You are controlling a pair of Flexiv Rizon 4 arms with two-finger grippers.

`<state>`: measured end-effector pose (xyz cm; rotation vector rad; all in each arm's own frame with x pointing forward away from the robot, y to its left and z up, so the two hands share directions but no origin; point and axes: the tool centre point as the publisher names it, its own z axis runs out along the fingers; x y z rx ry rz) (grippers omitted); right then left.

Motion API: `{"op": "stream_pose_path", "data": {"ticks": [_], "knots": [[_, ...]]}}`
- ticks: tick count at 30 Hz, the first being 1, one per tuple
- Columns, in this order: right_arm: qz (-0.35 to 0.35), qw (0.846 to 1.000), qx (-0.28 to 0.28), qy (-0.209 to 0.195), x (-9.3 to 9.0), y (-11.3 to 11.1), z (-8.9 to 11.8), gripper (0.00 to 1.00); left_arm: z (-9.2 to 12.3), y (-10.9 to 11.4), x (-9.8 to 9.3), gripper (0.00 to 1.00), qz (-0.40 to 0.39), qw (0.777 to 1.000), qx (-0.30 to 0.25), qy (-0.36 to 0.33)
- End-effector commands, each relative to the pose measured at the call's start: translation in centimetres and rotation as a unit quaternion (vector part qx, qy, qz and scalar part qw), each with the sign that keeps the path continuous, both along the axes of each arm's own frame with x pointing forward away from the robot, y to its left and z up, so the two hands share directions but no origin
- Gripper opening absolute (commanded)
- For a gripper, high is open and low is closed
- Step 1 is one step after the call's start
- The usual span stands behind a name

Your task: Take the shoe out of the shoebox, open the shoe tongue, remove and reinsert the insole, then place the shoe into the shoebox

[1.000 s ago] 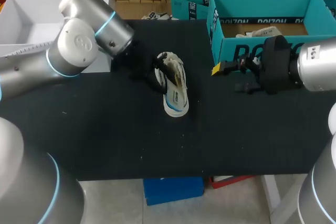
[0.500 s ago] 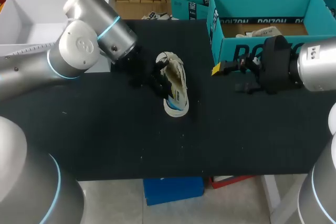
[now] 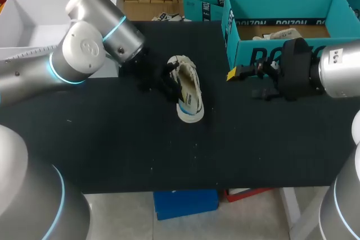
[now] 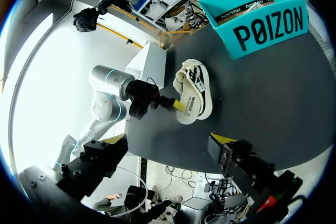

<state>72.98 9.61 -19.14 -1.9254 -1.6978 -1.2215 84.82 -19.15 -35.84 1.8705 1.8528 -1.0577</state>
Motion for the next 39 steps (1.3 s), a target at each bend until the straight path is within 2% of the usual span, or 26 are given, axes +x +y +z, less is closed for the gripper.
{"op": "stream_pose_path", "data": {"ticks": [1,6,12,13,14,15,16,17,24,27,29,31,33,34,37,39], "knots": [[-0.001,1.000,-0.001,0.000,0.0,0.1,0.0,1.00,-0.3,-0.3,0.7,0.00,0.004,1.000,-0.002,-0.002],[-0.001,1.000,-0.001,0.000,0.0,0.1,0.0,1.00,0.1,-0.7,1.1,0.00,0.007,1.000,-0.008,-0.007],[-0.001,1.000,-0.001,0.000,0.0,0.1,0.0,1.00,0.4,-1.0,0.7,0.00,0.002,1.000,-0.012,-0.005],[-0.001,1.000,-0.001,0.000,0.0,0.1,0.0,1.00,0.4,-1.0,0.6,0.05,0.002,1.000,-0.012,-0.003],[-0.001,1.000,-0.001,0.000,0.0,0.1,0.0,1.00,0.3,-1.0,0.4,0.29,0.001,1.000,-0.011,-0.002],[-0.001,1.000,-0.001,0.000,0.0,0.1,0.0,1.00,0.2,-0.9,0.3,0.49,0.001,1.000,-0.011,-0.001],[-0.001,1.000,-0.001,0.000,0.0,0.1,0.0,1.00,0.2,-0.9,0.2,0.88,0.001,1.000,-0.010,0.000],[-0.001,1.000,-0.001,0.000,0.0,0.1,0.0,1.00,0.1,-0.8,0.1,1.00,0.002,1.000,-0.009,0.001],[-0.001,1.000,-0.001,0.000,0.0,0.1,0.0,1.00,0.0,0.3,0.7,1.00,0.019,1.000,-0.004,-0.001],[-0.001,1.000,-0.001,0.000,0.0,0.1,0.0,1.00,0.2,0.5,1.2,0.88,0.026,1.000,-0.001,-0.006],[-0.001,1.000,-0.001,0.000,0.0,0.1,0.0,1.00,0.1,0.6,1.7,0.84,0.030,1.000,0.001,-0.010],[-0.001,1.000,-0.001,0.000,0.0,0.1,0.0,1.00,0.0,0.7,2.0,0.72,0.036,0.999,0.002,-0.010],[-0.001,1.000,-0.001,0.000,0.0,0.1,0.0,1.00,-0.1,0.7,2.2,0.50,0.039,0.999,0.001,-0.009],[-0.001,1.000,-0.001,0.000,0.0,0.1,0.0,1.00,-0.2,0.6,2.2,0.45,0.039,0.999,0.001,-0.008],[-0.001,1.000,-0.001,0.000,0.0,0.1,0.0,1.00,-0.5,0.4,2.3,0.40,0.041,0.999,0.003,-0.004],[-0.001,1.000,-0.001,0.000,0.0,0.1,0.0,1.00,-0.8,0.2,2.3,0.40,0.042,0.999,0.005,-0.002]]}}
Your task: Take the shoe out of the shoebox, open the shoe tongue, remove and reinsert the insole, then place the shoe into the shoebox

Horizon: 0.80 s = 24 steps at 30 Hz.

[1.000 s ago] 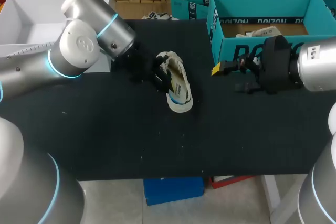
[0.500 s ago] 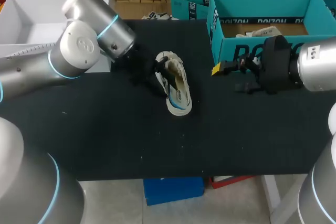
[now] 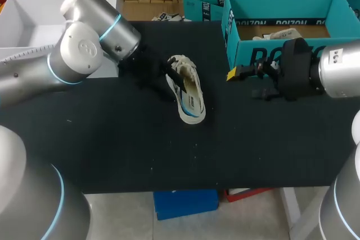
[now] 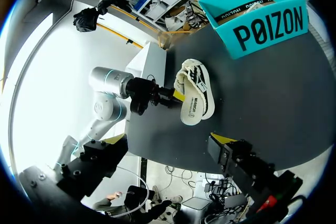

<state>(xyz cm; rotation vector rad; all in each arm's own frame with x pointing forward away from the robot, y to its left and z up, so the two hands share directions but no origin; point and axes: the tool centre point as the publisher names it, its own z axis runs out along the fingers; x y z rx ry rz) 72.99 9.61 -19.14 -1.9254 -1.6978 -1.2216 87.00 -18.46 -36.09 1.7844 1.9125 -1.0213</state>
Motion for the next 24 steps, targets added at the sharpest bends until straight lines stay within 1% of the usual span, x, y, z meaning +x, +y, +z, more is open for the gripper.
{"op": "stream_pose_path", "data": {"ticks": [1,6,10,11,12,13,24], "knots": [[-0.001,1.000,-0.001,0.000,0.0,0.1,0.0,1.00,-0.6,-0.6,0.1,0.39,0.002,1.000,0.003,0.001],[-0.001,1.000,-0.001,0.000,0.0,0.1,0.0,1.00,-0.8,-1.2,0.1,0.36,0.000,1.000,0.013,-0.009],[-0.001,1.000,-0.001,0.000,0.0,0.1,0.0,1.00,-0.9,-1.7,0.1,0.27,0.000,1.000,0.014,-0.007],[-0.001,1.000,-0.001,0.000,0.0,0.1,0.0,1.00,-0.9,-1.8,0.0,0.22,0.000,1.000,0.014,-0.007],[-0.001,1.000,-0.001,0.000,0.0,0.1,0.0,1.00,-0.9,-1.9,-0.1,0.13,-0.002,1.000,0.014,-0.006],[-0.001,1.000,-0.001,0.000,0.0,0.1,0.0,1.00,-0.9,-2.0,-0.2,0.00,-0.003,1.000,0.014,-0.006],[-0.001,1.000,-0.001,0.000,0.0,0.1,0.0,1.00,-0.4,-1.7,-1.0,0.00,-0.003,1.000,-0.004,0.010]]}}
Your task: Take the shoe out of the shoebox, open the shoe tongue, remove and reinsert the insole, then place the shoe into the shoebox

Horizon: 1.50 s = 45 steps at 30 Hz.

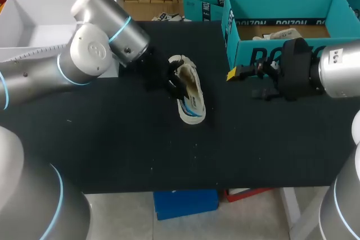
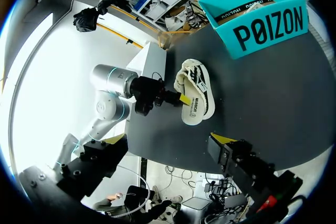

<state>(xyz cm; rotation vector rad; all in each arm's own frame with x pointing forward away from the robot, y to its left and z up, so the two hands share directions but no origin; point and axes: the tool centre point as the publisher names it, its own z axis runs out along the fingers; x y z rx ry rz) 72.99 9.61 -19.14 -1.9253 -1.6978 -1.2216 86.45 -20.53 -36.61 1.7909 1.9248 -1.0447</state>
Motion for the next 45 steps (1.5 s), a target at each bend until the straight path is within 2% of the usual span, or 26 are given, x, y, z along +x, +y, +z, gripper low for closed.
{"op": "stream_pose_path", "data": {"ticks": [1,8,16,26,36,45], "knots": [[-0.001,1.000,-0.001,0.000,0.0,0.1,0.0,1.00,0.3,0.3,-0.5,0.00,0.000,1.000,-0.009,-0.001],[-0.001,1.000,-0.001,0.000,0.0,0.1,0.0,1.00,1.3,-0.2,-1.5,0.00,-0.008,1.000,-0.029,0.002],[-0.001,1.000,-0.001,0.000,0.0,0.1,0.0,1.00,1.4,-0.6,-2.8,0.00,-0.014,0.999,-0.044,0.012],[-0.001,1.000,-0.001,0.000,0.0,0.1,0.0,1.00,2.4,-0.7,-3.3,0.00,-0.009,0.997,-0.069,0.015],[-0.001,1.000,-0.001,0.000,0.0,0.1,0.0,1.00,1.9,-0.6,-3.2,0.00,-0.001,0.997,-0.078,0.025],[-0.001,1.000,-0.001,0.000,0.0,0.1,0.0,1.00,1.3,-0.5,-1.6,0.00,0.018,0.997,-0.077,0.018]]}}
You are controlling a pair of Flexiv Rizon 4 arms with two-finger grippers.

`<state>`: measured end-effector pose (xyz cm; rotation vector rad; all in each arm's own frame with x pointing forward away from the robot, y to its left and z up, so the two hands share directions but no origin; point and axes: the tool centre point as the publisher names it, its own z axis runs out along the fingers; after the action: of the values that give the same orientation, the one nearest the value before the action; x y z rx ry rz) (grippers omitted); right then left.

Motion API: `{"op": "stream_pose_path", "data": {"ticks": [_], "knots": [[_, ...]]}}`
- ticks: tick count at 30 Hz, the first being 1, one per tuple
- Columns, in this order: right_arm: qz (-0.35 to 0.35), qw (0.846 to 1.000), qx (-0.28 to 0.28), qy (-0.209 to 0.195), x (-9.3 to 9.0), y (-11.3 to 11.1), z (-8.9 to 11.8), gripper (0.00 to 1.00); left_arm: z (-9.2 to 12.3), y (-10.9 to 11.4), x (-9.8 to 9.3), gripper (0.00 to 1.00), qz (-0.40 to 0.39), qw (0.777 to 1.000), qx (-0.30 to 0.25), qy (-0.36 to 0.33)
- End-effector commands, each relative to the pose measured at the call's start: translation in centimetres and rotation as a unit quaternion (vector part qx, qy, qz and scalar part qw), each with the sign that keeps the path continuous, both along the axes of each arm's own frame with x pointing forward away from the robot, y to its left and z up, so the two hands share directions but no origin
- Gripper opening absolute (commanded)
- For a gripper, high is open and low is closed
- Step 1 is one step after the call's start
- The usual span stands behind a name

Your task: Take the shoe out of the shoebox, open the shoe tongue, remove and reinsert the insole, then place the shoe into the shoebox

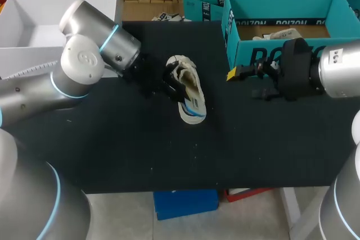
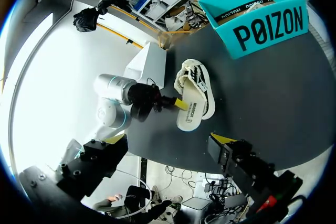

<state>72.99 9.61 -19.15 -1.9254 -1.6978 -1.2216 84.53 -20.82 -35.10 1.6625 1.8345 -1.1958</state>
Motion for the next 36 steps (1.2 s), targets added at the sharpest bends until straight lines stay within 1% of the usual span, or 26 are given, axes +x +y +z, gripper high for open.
{"op": "stream_pose_path", "data": {"ticks": [1,8,20,27,28,29,30,32,33,34,36], "knots": [[-0.001,1.000,-0.001,0.000,0.0,0.1,0.0,1.00,-0.2,-0.2,0.4,0.00,0.004,1.000,0.002,-0.007],[-0.001,1.000,-0.001,0.000,0.0,0.1,0.0,1.00,-0.2,-0.1,1.5,0.00,0.011,1.000,0.007,-0.021],[-0.001,1.000,-0.001,0.000,0.0,0.1,0.0,1.00,-1.6,0.6,3.3,0.00,0.036,0.999,0.021,-0.026],[-0.001,1.000,-0.001,0.000,0.0,0.1,0.0,1.00,-2.1,0.7,3.9,0.00,0.044,0.998,0.031,-0.026],[-0.001,1.000,-0.001,0.000,0.0,0.1,0.0,1.00,-2.1,0.8,3.9,0.02,0.045,0.998,0.032,-0.026],[-0.001,1.000,-0.001,0.000,0.0,0.1,0.0,1.00,-2.0,0.8,3.8,0.33,0.045,0.998,0.032,-0.026],[-0.001,1.000,-0.001,0.000,0.0,0.1,0.0,1.00,-1.9,0.8,3.7,0.47,0.045,0.998,0.032,-0.025],[-0.001,1.000,-0.001,0.000,0.0,0.1,0.0,1.00,-1.6,0.8,3.3,0.50,0.042,0.998,0.027,-0.024],[-0.001,1.000,-0.001,0.000,0.0,0.1,0.0,1.00,-1.3,0.8,3.1,0.64,0.041,0.999,0.022,-0.022],[-0.001,1.000,-0.001,0.000,0.0,0.1,0.0,1.00,-1.1,0.7,2.8,0.70,0.037,0.999,0.020,-0.023],[-0.001,1.000,-0.001,0.000,0.0,0.1,0.0,1.00,-0.6,0.6,2.2,0.71,0.029,0.999,0.012,-0.023]]}}
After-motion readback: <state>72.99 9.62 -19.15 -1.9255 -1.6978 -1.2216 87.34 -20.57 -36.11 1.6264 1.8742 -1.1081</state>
